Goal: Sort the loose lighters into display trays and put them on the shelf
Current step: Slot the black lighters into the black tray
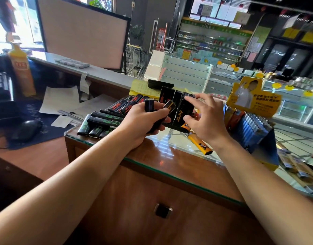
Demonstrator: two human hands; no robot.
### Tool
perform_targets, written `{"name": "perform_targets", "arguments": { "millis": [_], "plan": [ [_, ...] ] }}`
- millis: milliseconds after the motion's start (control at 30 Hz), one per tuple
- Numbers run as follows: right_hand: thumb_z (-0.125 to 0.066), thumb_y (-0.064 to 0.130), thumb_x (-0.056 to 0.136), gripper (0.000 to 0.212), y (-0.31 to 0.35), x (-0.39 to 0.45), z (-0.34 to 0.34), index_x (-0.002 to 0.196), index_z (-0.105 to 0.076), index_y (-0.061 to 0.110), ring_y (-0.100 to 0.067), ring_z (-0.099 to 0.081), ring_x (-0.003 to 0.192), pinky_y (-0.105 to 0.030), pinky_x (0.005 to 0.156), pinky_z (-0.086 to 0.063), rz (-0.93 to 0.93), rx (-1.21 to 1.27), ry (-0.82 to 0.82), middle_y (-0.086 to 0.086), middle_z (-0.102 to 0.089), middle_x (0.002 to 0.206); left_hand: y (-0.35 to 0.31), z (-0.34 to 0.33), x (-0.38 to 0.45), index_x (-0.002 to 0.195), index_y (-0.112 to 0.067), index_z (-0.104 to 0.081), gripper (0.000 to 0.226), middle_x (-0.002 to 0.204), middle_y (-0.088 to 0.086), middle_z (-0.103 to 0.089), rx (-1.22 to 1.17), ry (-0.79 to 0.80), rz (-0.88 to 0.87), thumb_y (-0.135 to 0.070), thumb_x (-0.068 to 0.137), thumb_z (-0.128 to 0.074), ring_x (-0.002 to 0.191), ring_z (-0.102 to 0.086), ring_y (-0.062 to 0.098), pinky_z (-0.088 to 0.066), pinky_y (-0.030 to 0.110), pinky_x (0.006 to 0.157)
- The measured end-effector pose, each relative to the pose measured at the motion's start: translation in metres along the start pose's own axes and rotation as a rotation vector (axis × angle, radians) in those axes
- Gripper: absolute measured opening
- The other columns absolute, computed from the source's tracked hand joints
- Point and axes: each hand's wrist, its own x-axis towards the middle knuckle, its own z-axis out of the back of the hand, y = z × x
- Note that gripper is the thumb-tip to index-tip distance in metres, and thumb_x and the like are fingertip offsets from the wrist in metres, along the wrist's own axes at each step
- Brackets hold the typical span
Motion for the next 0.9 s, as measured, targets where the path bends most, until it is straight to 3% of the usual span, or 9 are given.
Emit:
{"name": "perform_targets", "arguments": {
  "millis": [133, 233, 333, 467, 600, 800, 900],
  "plan": [
    [-0.057, 0.033, 0.082, 0.048, 0.005, 0.0, 0.013, 0.13, -0.062, 0.029, -0.024, -0.046, 0.117, -0.026, 0.095, -0.031, 0.011, 0.152, -0.086, 0.002, -0.059, 0.127, 0.0, -0.001, -0.002, 0.098, -0.016, -0.066, 0.007, 0.071, 0.011, -0.069, 0.027, 0.005, -0.02, -0.019, 0.092, -0.069, 0.051, -0.056, 0.018, -0.042, 0.026, 0.05],
    [-0.058, 0.029, 0.086, 0.032, 0.016, -0.004, 0.022, 0.116, -0.069, 0.029, -0.012, -0.059, 0.09, -0.028, 0.081, -0.049, 0.027, 0.379, -0.137, 0.012, -0.067, 0.103, 0.001, -0.002, -0.002, 0.098, -0.018, -0.068, 0.007, 0.072, 0.012, -0.069, 0.067, 0.015, -0.032, -0.019, 0.091, -0.069, 0.052, -0.055, 0.019, -0.042, 0.026, 0.05],
    [-0.06, 0.027, 0.087, 0.031, 0.029, -0.009, 0.024, 0.116, -0.069, 0.032, -0.01, -0.059, 0.074, -0.027, 0.07, -0.052, 0.087, 0.525, -0.041, 0.014, -0.068, 0.097, 0.001, -0.003, -0.004, 0.095, -0.018, -0.068, 0.005, 0.072, 0.011, -0.068, 0.107, 0.038, -0.061, -0.015, 0.091, -0.069, 0.05, -0.054, 0.017, -0.041, 0.028, 0.053],
    [-0.064, 0.022, 0.085, 0.026, 0.035, -0.011, 0.022, 0.108, -0.072, 0.031, -0.007, -0.057, 0.067, -0.022, 0.063, -0.049, 0.145, 0.528, 0.014, 0.024, -0.063, 0.08, 0.002, -0.003, -0.004, 0.092, -0.012, -0.067, 0.011, 0.073, 0.011, -0.068, 0.147, 0.033, -0.086, -0.006, 0.085, -0.074, 0.052, -0.055, 0.013, -0.042, 0.03, 0.057],
    [-0.072, 0.015, 0.085, 0.015, 0.033, -0.014, 0.025, 0.09, -0.067, 0.028, -0.006, -0.058, 0.065, -0.02, 0.059, -0.049, 0.057, 0.524, -0.009, 0.016, -0.061, 0.072, 0.001, -0.001, -0.002, 0.083, -0.009, -0.068, 0.016, 0.061, 0.004, -0.061, 0.114, -0.023, -0.159, 0.006, 0.079, -0.074, 0.051, -0.051, 0.013, -0.039, 0.026, 0.051],
    [-0.077, 0.021, 0.081, 0.012, 0.035, -0.017, 0.026, 0.079, -0.067, 0.027, -0.005, -0.065, 0.069, -0.023, 0.064, -0.054, 0.005, 0.552, 0.124, 0.01, -0.07, 0.073, -0.001, -0.005, -0.002, 0.073, -0.009, -0.063, 0.016, 0.054, 0.006, -0.058, 0.128, -0.088, -0.301, -0.002, 0.086, -0.071, 0.046, -0.049, 0.015, -0.038, 0.029, 0.048],
    [-0.076, 0.021, 0.082, 0.012, 0.037, -0.018, 0.025, 0.077, -0.068, 0.028, -0.006, -0.064, 0.067, -0.024, 0.063, -0.053, 0.037, 0.562, 0.158, 0.011, -0.069, 0.071, -0.001, -0.005, -0.003, 0.081, -0.013, -0.064, 0.011, 0.052, 0.0, -0.06, 0.165, -0.087, -0.304, -0.008, 0.089, -0.07, 0.047, -0.052, 0.014, -0.04, 0.029, 0.048]
  ]
}}
